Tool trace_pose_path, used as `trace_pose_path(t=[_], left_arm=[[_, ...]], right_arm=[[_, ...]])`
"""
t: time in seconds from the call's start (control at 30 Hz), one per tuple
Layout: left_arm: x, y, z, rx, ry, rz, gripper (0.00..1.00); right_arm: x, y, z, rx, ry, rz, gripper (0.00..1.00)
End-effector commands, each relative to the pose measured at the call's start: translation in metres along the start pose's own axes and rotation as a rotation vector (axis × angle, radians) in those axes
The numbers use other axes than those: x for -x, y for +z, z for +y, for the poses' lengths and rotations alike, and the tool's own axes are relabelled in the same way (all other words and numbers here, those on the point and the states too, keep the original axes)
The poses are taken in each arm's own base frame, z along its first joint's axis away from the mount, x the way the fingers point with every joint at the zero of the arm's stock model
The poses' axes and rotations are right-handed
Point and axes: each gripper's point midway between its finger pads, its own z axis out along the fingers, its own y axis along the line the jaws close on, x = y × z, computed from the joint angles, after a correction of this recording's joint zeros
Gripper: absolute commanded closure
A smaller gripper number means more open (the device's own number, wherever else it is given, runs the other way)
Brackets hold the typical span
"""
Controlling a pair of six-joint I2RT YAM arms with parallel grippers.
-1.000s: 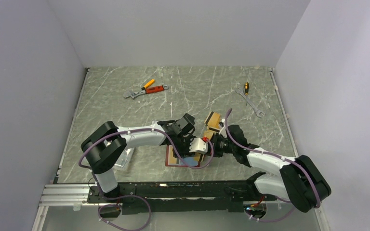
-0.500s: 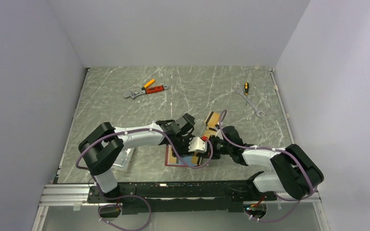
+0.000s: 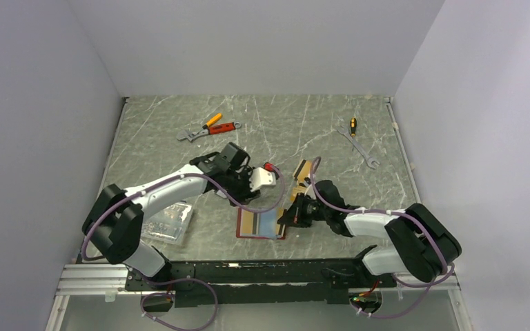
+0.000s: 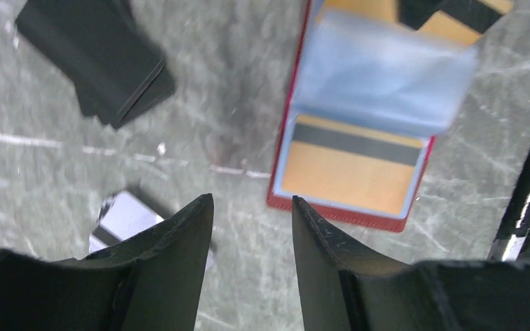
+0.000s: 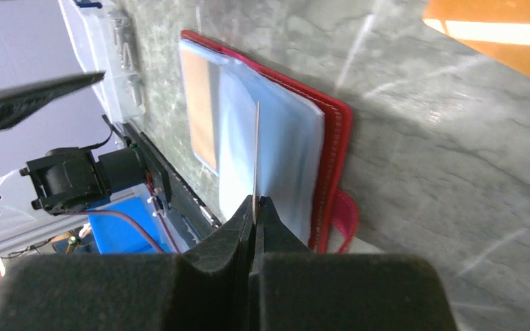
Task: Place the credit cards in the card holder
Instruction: Turn over the card slot in the card holder.
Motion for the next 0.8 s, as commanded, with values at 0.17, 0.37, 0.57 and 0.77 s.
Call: trace_pose_path(t=[0.17,0.37,0.57,0.77], left_arm=[[-0.031,-0.030,0.011,0.019,-0.089,-0.035,0.49],[-0.032,-0.034,0.005,0.004,-0.074,-0.053,0.49],[-0.026,-0.032,0.000,-0.035,-0.058,-0.073,0.49],[-0.025,-0.011,-0.012,-0.086,0.035,-0.051,0.49]], right_arm=[[0.024,0.012,0.076,0.149,-0.142,-0.008,1.00],[0.015,0.035,0.078,0.133,-0.162,0.074,1.00],[0.012,0.041,0.065,0.090,-0.155,0.097,1.00],[0.013,0.031,0.060,0.079,-0.163,0.083,1.00]])
